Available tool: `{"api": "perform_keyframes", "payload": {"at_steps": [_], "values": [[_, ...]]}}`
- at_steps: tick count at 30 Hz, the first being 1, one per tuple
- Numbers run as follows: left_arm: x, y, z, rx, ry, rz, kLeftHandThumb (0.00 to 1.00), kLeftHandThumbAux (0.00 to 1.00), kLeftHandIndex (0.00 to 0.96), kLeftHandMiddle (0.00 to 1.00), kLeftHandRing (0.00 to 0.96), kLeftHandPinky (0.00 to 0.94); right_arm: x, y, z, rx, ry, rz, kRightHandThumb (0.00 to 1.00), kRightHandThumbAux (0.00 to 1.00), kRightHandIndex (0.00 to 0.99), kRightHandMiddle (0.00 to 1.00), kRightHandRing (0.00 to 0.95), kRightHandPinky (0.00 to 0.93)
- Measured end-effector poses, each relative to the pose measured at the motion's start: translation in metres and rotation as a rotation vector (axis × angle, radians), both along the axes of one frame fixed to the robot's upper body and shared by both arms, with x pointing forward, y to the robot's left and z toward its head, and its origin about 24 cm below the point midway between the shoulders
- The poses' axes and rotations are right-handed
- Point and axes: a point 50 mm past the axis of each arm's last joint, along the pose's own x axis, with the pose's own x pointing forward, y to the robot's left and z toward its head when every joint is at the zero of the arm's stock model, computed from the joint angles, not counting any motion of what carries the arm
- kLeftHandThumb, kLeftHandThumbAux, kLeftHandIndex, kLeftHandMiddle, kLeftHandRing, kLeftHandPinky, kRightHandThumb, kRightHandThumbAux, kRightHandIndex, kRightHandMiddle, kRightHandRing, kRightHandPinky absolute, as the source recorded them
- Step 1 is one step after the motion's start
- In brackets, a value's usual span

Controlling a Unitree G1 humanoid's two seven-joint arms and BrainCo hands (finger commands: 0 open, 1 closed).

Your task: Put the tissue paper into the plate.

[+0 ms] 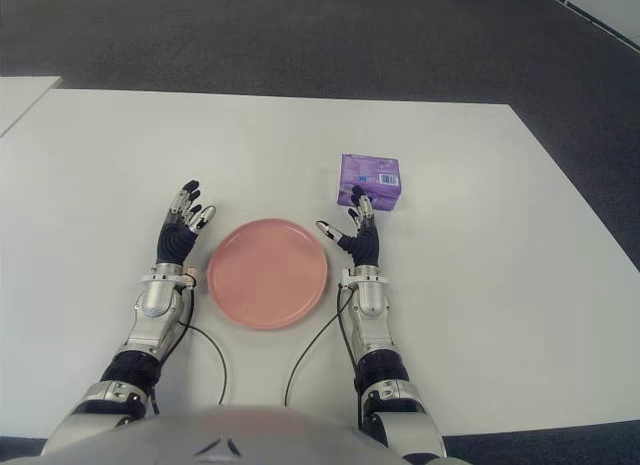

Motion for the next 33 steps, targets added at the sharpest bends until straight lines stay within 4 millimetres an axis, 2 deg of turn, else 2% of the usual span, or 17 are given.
{"api": "perform_keyframes", "payload": {"at_steps": [4,7,16,19,25,33], "values": [[0.002,0.0,0.001,-0.001,-0.009,-0.002,0.0,0.486,0.0,0.0,0.0,0.0,-0.001,-0.002,0.004,-0.017,0.009,-0.019,0.0,0.808,0.029,0.0,0.0,0.001],[0.003,-0.001,0.001,-0.003,-0.011,-0.003,0.0,0.481,0.0,0.0,0.0,0.0,0.001,-0.005,0.016,-0.034,-0.015,-0.028,0.01,0.771,0.028,0.002,0.0,0.0],[0.004,-0.002,0.002,-0.005,-0.013,-0.006,0.0,0.468,0.0,0.0,0.0,0.0,0.019,-0.013,0.089,-0.101,-0.275,-0.107,0.037,0.702,0.036,0.017,0.0,0.0],[0.004,-0.002,0.002,-0.004,-0.013,-0.006,0.0,0.468,0.0,0.0,0.0,0.0,0.026,-0.014,0.104,-0.115,-0.334,-0.121,0.044,0.691,0.04,0.02,0.0,0.0],[0.005,-0.003,0.002,-0.006,-0.012,-0.007,0.0,0.473,0.0,0.0,0.0,0.0,0.042,-0.023,0.123,-0.141,-0.402,-0.146,0.097,0.689,0.062,0.039,0.001,0.0],[0.005,-0.001,0.001,-0.021,-0.019,0.002,0.0,0.473,0.0,0.0,0.0,0.0,0.058,-0.029,0.175,-0.17,-0.552,-0.151,0.154,0.706,0.08,0.048,0.0,0.0]]}}
